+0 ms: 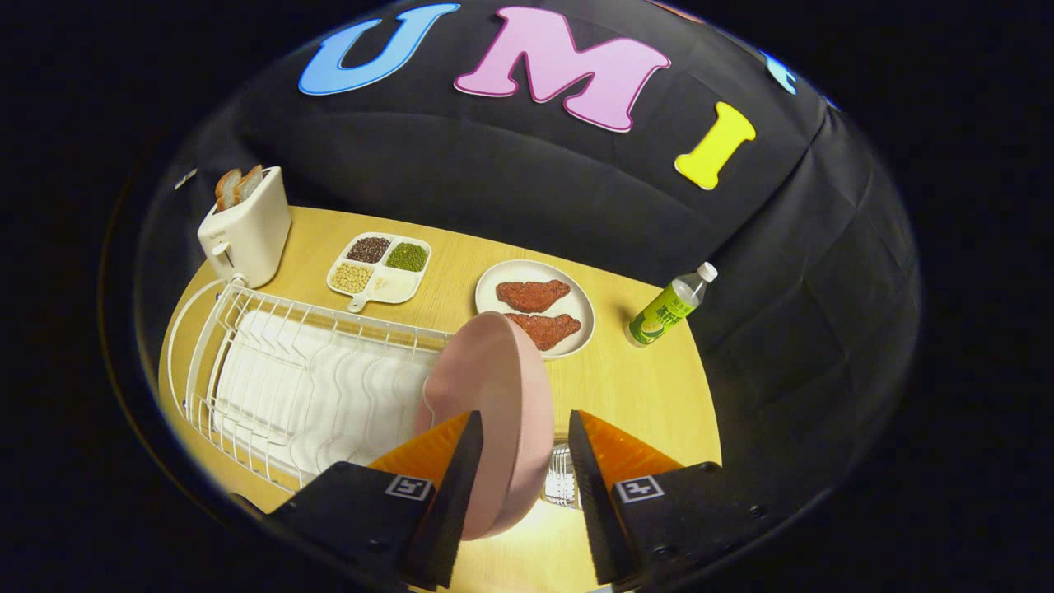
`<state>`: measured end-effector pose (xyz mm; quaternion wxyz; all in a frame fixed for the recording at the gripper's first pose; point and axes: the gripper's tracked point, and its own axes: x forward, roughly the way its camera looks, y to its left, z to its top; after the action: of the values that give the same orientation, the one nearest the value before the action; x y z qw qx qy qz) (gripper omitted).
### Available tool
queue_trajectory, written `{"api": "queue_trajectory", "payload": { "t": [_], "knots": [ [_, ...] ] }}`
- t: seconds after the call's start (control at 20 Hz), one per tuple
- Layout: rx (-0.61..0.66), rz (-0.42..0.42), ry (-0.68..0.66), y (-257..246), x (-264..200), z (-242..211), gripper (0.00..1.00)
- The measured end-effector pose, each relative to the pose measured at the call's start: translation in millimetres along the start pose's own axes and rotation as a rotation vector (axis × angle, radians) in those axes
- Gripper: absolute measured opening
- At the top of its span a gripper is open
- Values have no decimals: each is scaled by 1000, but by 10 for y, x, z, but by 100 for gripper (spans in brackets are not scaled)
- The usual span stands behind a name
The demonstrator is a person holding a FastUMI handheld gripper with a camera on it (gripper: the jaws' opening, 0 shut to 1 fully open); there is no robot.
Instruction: Take the plate from the dish rack, then take the spoon from the basket and place it into the plate.
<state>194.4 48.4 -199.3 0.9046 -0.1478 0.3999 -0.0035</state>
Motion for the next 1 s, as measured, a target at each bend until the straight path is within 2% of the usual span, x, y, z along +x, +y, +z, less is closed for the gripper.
{"api": "queue_trajectory", "payload": {
  "t": [0.05,0.1,0.15,0.4,0.65,0.85,1.0],
  "knots": [
    [16,-1,8,15,35,-13,60],
    [30,3,15,36,44,-5,45],
    [41,-8,21,41,48,-5,37],
    [69,-95,22,-6,46,-2,23],
    [-1,-130,-23,9,-23,114,20],
    [-131,-171,-98,47,-127,326,20],
    [-152,-185,-117,-11,-179,384,20]
  ]
}}
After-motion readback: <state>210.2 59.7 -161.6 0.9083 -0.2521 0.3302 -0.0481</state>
